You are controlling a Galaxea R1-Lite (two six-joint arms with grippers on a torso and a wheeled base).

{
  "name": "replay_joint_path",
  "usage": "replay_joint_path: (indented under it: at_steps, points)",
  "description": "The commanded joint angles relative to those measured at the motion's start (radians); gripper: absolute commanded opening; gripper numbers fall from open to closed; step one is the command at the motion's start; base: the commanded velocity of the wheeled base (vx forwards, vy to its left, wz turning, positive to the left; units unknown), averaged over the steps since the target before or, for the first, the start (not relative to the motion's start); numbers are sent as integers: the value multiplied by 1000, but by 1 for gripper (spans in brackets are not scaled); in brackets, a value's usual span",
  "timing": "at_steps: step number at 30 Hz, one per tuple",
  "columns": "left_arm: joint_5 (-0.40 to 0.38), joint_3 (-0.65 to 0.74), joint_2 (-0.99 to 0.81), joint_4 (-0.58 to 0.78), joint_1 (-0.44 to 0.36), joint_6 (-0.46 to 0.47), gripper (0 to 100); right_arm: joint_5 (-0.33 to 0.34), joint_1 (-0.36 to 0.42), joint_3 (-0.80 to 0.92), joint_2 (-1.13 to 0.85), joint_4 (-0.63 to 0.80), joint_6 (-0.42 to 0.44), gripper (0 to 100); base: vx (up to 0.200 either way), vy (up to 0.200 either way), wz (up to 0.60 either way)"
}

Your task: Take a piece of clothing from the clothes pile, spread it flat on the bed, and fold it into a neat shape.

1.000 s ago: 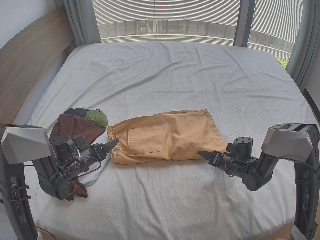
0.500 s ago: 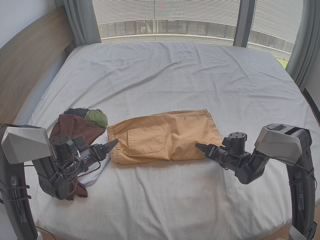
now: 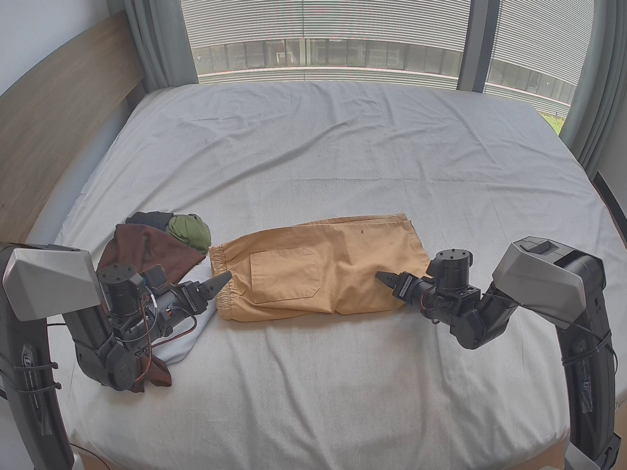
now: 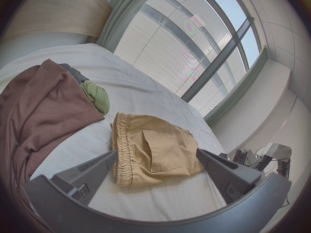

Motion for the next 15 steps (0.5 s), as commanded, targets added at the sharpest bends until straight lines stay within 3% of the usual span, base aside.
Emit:
replay_joint_path:
  at_steps: [1, 14, 15]
  points:
    - [1, -2, 0, 0, 0, -1, 100, -7, 0, -34, 17, 0, 8, 100, 0, 0, 0]
    - [1, -3, 2, 0, 2, -1, 100, -27, 0, -52, 36, -4, 10, 100, 0, 0, 0]
    - [1, -3, 2, 0, 2, -1, 100, -27, 2, -52, 34, -7, 11, 0, 0, 0, 0]
